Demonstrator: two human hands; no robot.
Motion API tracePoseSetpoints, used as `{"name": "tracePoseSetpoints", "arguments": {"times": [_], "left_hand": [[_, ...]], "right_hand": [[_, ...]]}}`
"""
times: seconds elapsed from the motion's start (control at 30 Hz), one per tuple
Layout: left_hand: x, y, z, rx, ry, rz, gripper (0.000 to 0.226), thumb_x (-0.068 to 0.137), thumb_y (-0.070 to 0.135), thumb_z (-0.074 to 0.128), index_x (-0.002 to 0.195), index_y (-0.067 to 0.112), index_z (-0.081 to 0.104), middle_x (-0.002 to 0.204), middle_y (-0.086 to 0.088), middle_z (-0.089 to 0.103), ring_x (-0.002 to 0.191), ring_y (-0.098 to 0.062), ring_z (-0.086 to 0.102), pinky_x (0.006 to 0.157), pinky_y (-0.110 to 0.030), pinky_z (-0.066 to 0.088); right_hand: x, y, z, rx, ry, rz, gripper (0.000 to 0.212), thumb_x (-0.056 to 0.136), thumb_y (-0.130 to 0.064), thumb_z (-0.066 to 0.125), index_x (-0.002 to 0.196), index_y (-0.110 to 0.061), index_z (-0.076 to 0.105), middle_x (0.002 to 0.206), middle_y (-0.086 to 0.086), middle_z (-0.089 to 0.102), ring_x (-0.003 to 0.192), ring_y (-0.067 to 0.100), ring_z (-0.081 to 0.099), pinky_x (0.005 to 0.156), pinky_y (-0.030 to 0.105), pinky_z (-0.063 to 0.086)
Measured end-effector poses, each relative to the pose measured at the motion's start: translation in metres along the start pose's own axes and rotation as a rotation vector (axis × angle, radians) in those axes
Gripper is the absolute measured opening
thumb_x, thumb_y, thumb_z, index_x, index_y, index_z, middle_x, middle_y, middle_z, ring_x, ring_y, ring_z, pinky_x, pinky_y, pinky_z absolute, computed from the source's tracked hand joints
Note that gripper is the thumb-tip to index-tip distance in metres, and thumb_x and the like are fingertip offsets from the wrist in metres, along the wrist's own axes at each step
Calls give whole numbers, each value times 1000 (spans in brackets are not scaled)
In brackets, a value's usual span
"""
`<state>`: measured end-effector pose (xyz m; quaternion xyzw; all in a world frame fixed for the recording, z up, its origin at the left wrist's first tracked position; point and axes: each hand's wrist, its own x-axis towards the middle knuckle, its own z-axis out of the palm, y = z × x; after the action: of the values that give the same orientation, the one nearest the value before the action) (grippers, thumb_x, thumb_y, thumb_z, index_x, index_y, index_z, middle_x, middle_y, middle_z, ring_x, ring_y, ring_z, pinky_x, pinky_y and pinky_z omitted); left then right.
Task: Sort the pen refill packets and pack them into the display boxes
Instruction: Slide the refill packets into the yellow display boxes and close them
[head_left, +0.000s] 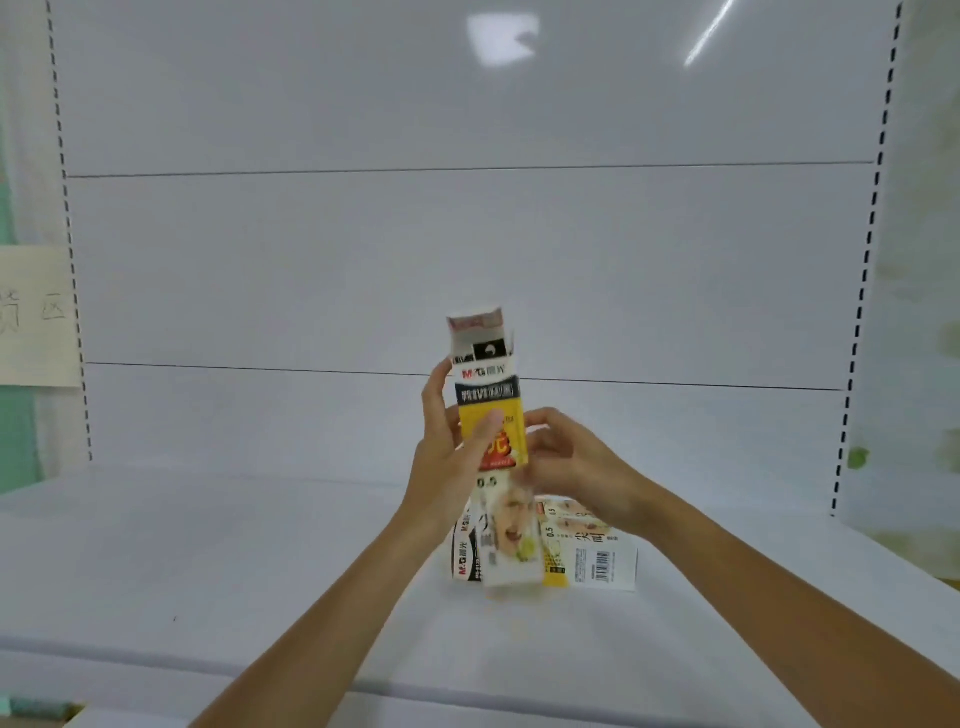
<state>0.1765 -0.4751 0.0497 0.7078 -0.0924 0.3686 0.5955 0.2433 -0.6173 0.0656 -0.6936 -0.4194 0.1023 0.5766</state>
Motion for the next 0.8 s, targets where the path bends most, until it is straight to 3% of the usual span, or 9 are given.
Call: {"name": "tracePoseSetpoints", "arguments": {"times": [0.1,0.2,0.3,0.43,0.53,0.63,0.7,0.8], "left_hand": [[-11,-3,-3,123,-63,43,69,85,21,66,121,61,23,100,0,66,84,-10,68,71,-26,56],[-21,-10,-5,92,-64,24,71,84,11,64,121,59,27,104,0,66,92,-13,66,75,-31,57],[-18,-12,-4,-14,-37,16,69,78,17,65,123,56,30,104,2,65,98,-16,65,82,-37,56],[-15,-14,0,-32,-21,-17,73,71,28,59,137,37,30,107,0,63,99,-16,64,82,-36,55],[-13,-22,-1,-50,-43,-113,63,73,40,62,131,29,40,108,1,65,94,-13,67,78,-31,55],[-21,-38,-4,-40,-164,-272,62,71,58,64,120,25,49,109,-3,67,93,-18,68,79,-32,55],[-26,-49,-5,32,-246,-342,56,70,47,73,117,24,53,107,0,70,91,-16,70,75,-27,56],[-25,-57,-8,59,-306,-404,46,75,18,75,116,19,55,103,3,72,87,-14,71,70,-25,56]], "right_hand": [[-8,7,12,-102,-28,-32,56,66,-19,71,120,-18,54,114,3,65,105,16,63,94,41,51],[-14,11,22,-159,89,-104,61,66,-36,72,123,-27,51,113,-11,63,108,5,58,95,42,49],[-17,10,31,-182,159,-167,73,67,-43,69,132,-34,38,111,-17,60,109,-3,54,95,35,48],[-17,7,34,-261,244,-241,84,69,-47,65,141,-39,23,118,-19,54,111,-3,51,96,26,44],[-14,3,29,-484,313,-398,76,72,-36,68,137,-39,29,127,-17,41,116,-5,42,90,14,40],[-8,-3,19,-621,168,-379,65,73,-20,74,127,-35,41,128,-15,36,120,-4,37,90,12,37],[-4,-11,11,-500,92,-252,54,76,-14,72,119,-33,46,126,-15,39,117,-3,41,85,12,40],[4,-22,-5,-407,128,-152,38,81,-15,67,113,-31,53,122,-12,47,109,-4,47,83,12,39]]}}
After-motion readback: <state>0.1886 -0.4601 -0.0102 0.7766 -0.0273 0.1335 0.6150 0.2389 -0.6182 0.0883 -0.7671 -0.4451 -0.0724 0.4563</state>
